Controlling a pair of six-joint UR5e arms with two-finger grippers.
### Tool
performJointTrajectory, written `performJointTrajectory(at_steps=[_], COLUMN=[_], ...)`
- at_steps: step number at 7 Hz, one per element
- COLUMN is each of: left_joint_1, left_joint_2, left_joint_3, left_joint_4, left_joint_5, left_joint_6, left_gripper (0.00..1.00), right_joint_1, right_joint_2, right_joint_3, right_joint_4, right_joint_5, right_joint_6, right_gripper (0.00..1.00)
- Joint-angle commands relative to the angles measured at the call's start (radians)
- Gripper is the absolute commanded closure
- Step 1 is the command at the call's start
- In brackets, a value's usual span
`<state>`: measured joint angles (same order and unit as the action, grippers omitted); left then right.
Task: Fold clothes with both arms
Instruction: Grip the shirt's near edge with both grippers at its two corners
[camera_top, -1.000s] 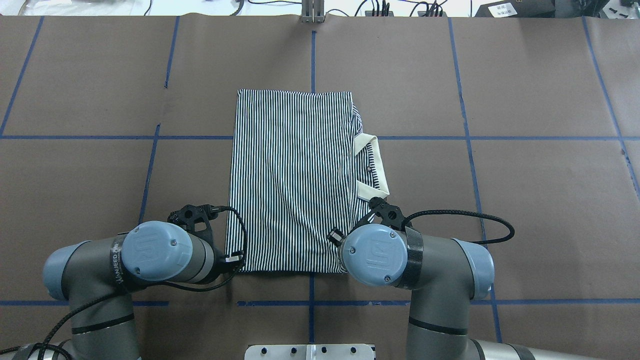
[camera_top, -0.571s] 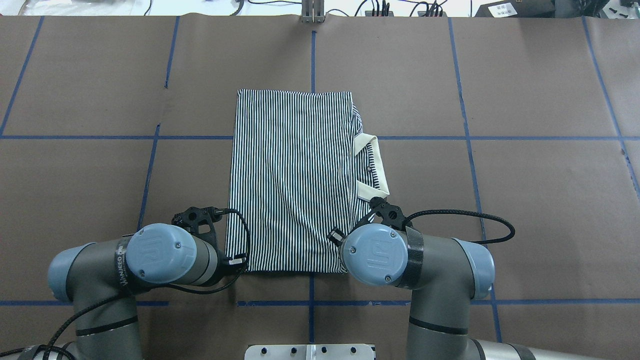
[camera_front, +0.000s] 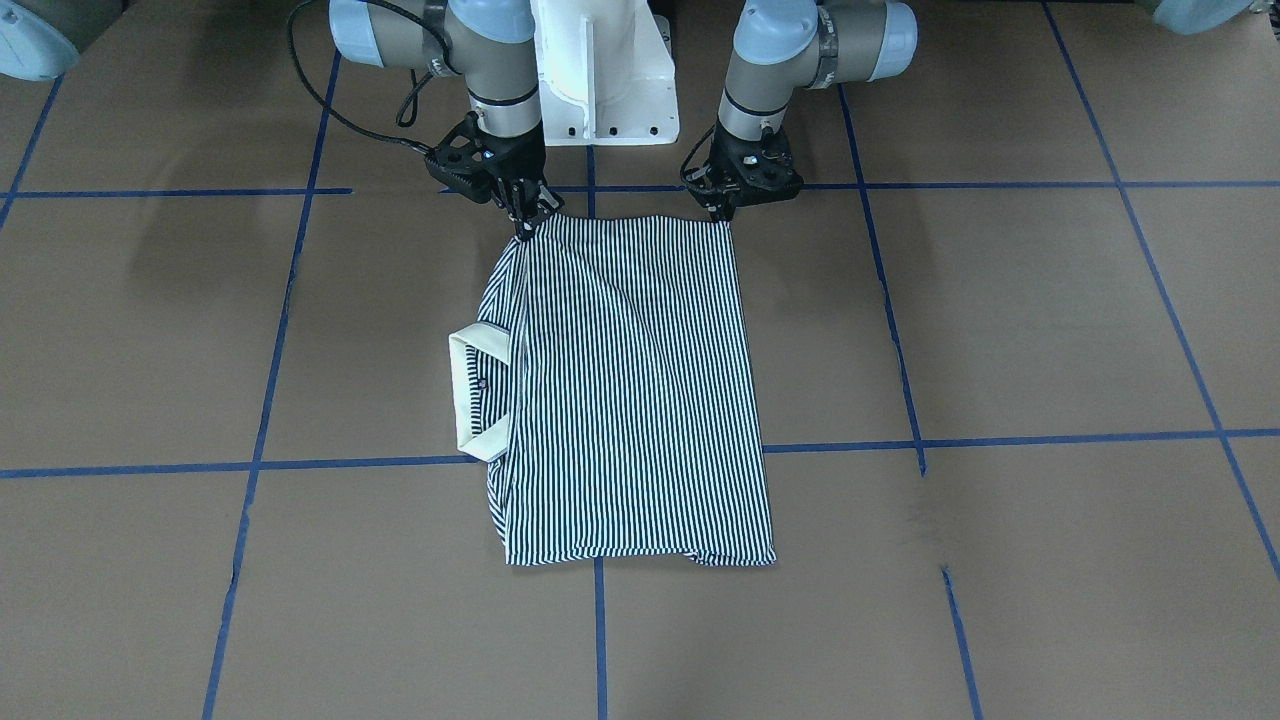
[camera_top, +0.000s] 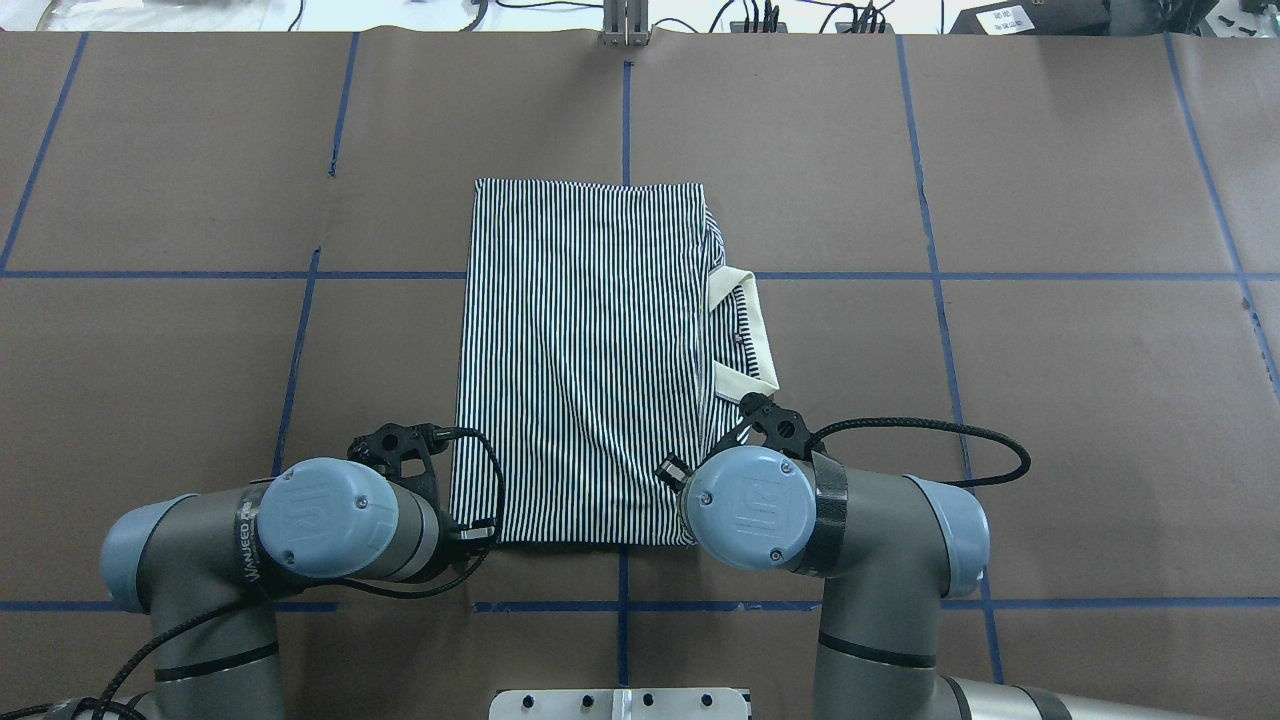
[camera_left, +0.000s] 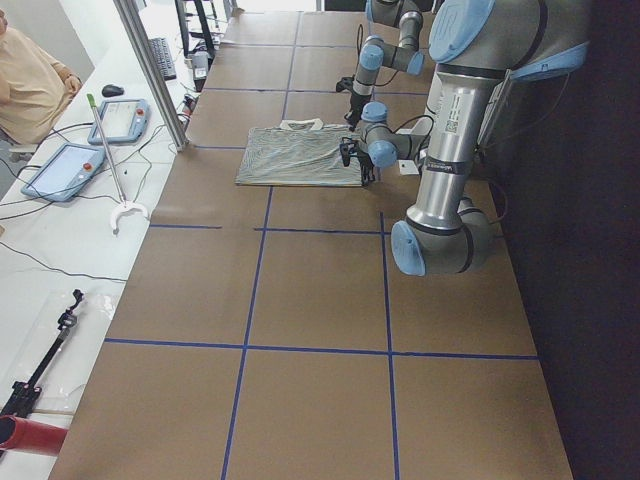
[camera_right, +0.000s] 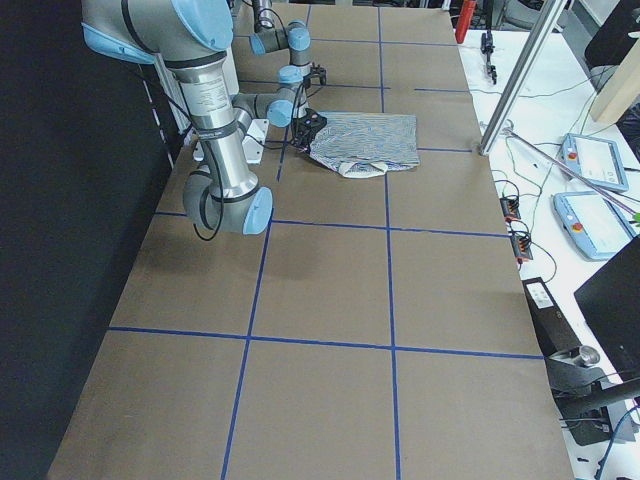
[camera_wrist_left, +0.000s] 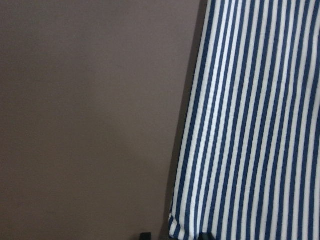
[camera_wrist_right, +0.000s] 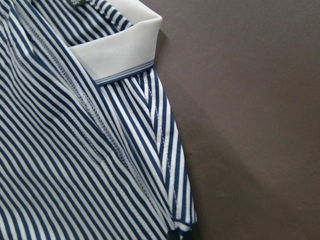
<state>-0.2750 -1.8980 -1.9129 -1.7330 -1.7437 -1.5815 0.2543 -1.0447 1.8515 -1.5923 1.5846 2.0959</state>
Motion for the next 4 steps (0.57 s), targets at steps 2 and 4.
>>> performJointTrajectory(at_steps=[2, 4], left_joint_1=[0.0, -0.004], left_joint_2=[-0.004, 0.014], left_joint_3=[-0.015, -0.072], left_joint_4=[0.001, 0.013], left_joint_5=[0.0, 0.001], left_joint_6=[0.001, 0.0], left_gripper=[1.0, 1.0], right_joint_1=[0.002, 0.005], right_joint_2=[-0.002, 0.0], right_joint_3=[0.0, 0.0], right_joint_4=[0.0, 0.0], right_joint_5=[0.0, 0.0], right_joint_6=[-0.004, -0.004], right_gripper=[1.0, 1.0])
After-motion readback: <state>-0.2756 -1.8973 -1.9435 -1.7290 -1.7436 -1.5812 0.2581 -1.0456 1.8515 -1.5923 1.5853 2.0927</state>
